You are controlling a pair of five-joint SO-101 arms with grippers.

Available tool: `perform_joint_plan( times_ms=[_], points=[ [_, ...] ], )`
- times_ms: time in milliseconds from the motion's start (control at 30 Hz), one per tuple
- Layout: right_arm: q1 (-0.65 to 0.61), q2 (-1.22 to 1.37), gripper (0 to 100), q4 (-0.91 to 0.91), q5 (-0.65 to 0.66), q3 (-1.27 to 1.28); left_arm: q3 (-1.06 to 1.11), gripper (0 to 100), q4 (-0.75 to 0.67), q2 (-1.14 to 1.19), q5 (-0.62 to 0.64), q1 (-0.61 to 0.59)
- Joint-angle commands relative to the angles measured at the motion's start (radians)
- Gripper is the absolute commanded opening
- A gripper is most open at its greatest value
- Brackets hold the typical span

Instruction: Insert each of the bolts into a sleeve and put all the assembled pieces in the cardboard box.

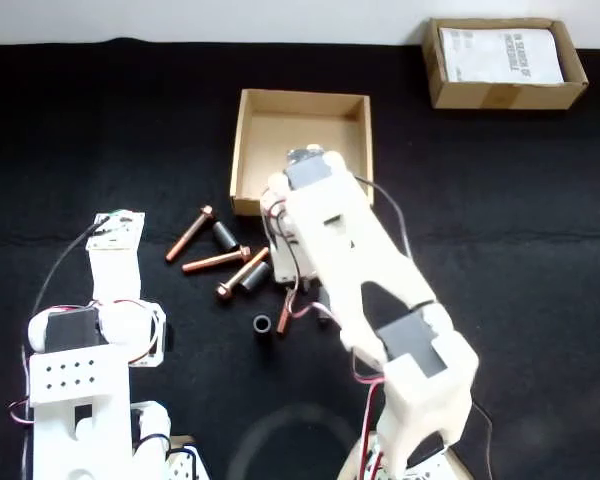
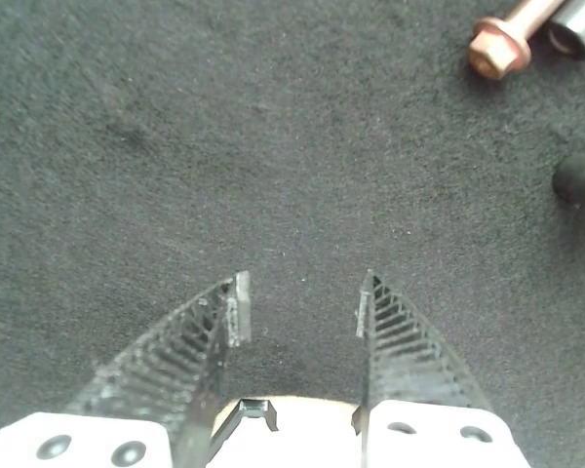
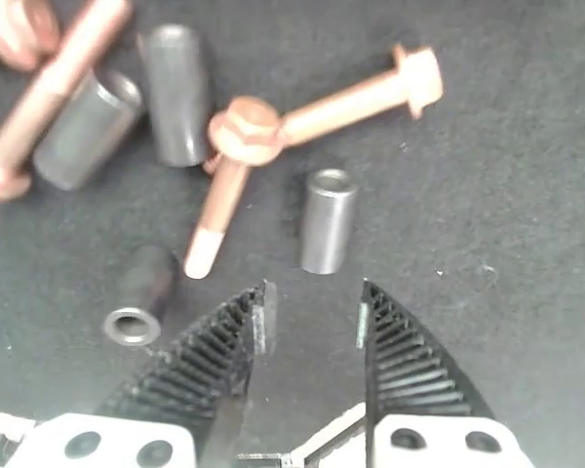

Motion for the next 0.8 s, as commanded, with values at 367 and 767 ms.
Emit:
perform_joint_plan(
  times_ms=[367, 767],
  points=[
    [0.027, -0.079, 13.8, -0.159, 0.002, 0.173, -0.004, 19, -0.011, -0.001, -0.041, -0.013],
    [0.028, -0.041, 13.7, -0.186, 0.003, 0.183, 0.045, 19, -0.055, -0.001, -0.046, -0.013]
  ],
)
